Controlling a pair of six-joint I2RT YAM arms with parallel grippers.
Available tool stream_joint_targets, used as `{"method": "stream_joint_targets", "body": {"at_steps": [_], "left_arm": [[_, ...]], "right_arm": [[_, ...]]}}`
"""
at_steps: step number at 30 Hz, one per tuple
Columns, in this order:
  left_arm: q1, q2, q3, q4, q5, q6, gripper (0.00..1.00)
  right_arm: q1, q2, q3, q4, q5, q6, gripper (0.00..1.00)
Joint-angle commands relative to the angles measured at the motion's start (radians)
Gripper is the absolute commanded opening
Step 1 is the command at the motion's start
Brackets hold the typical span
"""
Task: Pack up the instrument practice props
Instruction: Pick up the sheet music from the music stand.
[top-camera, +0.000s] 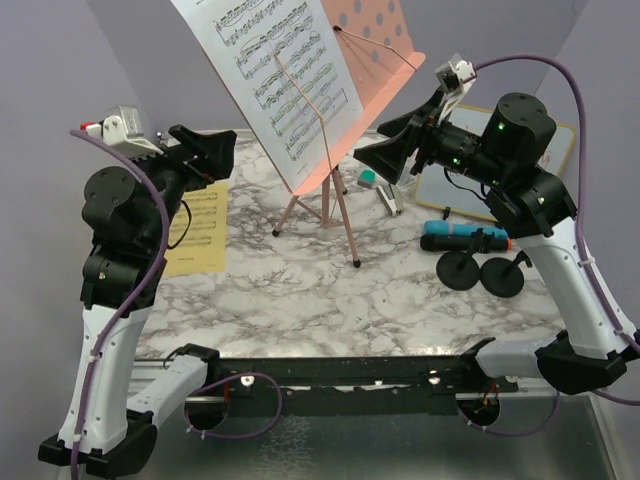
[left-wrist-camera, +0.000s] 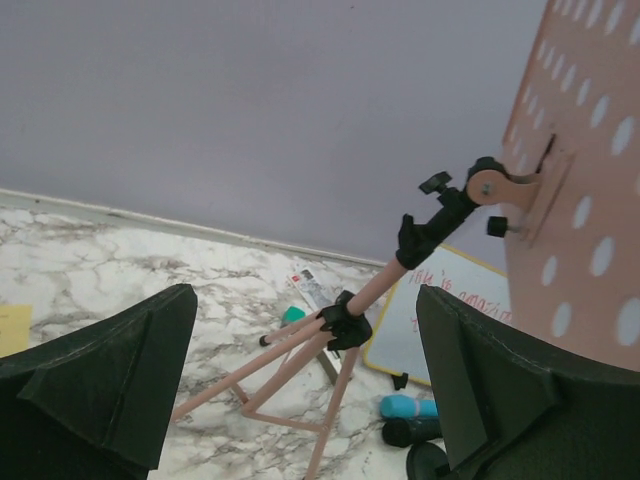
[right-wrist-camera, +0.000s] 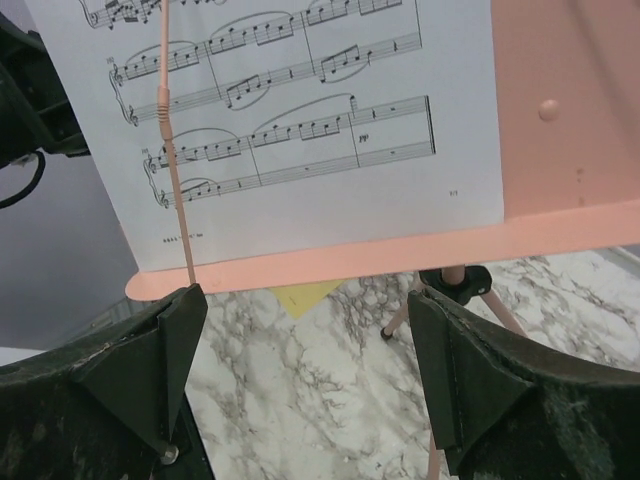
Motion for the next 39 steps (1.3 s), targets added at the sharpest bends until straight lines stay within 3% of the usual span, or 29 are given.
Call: {"method": "stream_joint_targets", "body": {"at_steps": [1,7,15,25,39], "left_arm": [[0.003,-0.027,0.091,-0.060,0.104,-0.010,0.99],[0.002,-0.047,0.131,-0.040,0.189,-0.027,0.99],[0.002,-0.022,0.136,0.102,0.380,-0.137,0.99],[0.003,0.045,0.145,0.227,0.414,-0.229,0.96],[0.002,0.095,0.154,0.267,0.363,-0.261,0.86]], "right_arm": [[0.020,0.044,0.088,-0.012,-0.067,-0.008,0.89],[0.053,0.097,0.156,0.049,-0.128,-0.008,0.89],[0.112,0.204,0.293,0.069,-0.132,-0.021,0.86],[0.147,0.306,0.391,0.142,-0.116,-0.020,0.77],[0.151,0.340,0.388,0.234,-0.052,-0.020,0.45]]}}
